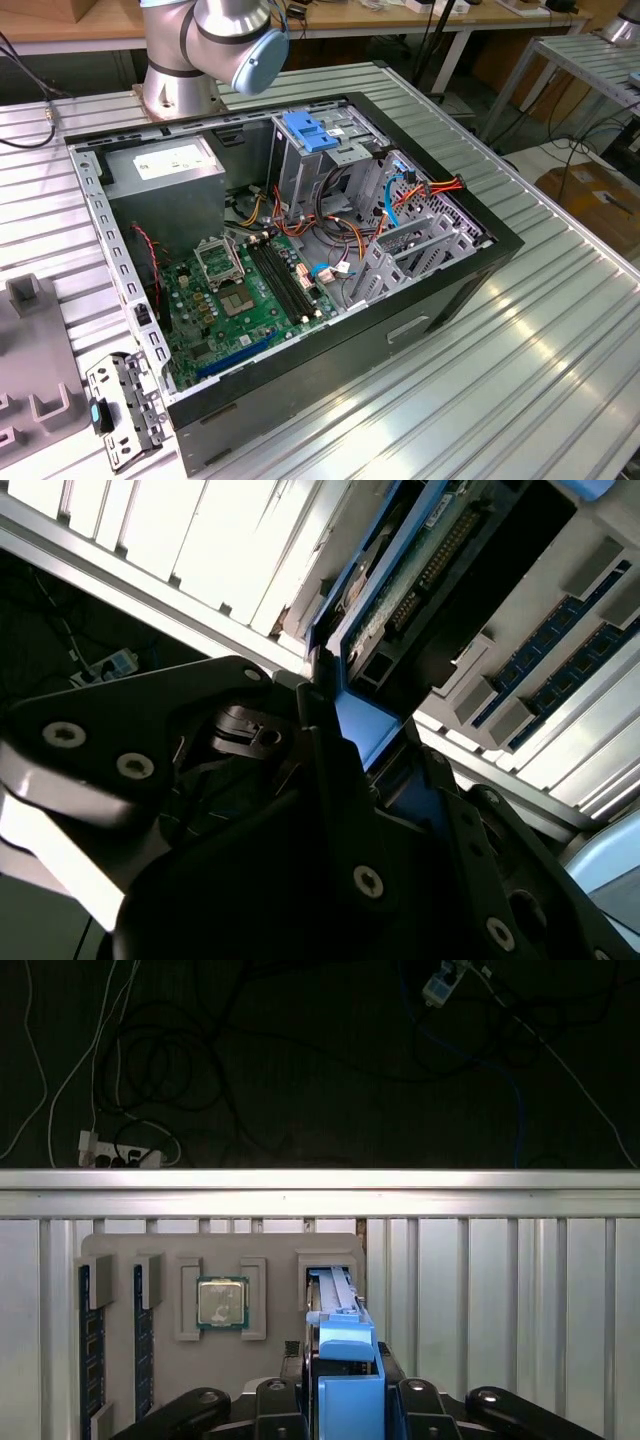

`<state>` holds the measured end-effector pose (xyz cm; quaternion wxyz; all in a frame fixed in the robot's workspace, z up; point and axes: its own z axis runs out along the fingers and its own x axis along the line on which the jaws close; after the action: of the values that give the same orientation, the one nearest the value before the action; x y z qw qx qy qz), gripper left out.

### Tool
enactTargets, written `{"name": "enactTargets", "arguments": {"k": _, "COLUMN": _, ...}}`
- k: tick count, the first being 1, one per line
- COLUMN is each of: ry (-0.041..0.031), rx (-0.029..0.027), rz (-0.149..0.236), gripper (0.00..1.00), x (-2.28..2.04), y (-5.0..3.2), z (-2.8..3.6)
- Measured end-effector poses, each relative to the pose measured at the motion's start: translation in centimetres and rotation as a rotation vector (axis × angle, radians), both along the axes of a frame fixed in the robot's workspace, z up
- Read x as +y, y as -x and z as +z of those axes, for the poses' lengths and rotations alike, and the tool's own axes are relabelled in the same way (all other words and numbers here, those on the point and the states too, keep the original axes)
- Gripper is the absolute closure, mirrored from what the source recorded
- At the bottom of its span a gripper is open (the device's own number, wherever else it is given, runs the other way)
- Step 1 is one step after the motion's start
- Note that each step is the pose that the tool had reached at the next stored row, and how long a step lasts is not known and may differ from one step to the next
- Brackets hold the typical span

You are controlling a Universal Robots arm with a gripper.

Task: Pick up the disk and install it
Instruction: 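Pick up the disk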

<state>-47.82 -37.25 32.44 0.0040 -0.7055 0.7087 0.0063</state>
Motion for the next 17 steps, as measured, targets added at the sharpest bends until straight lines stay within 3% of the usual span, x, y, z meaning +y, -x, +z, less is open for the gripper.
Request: {"name": "enactTargets", "arguments": {"k": 17, "ry": 0.0001, "rx": 0.0001, "rz": 0.000, "gripper": 0.63, "x": 0.00, "y": 0.00, "z": 1.29}}
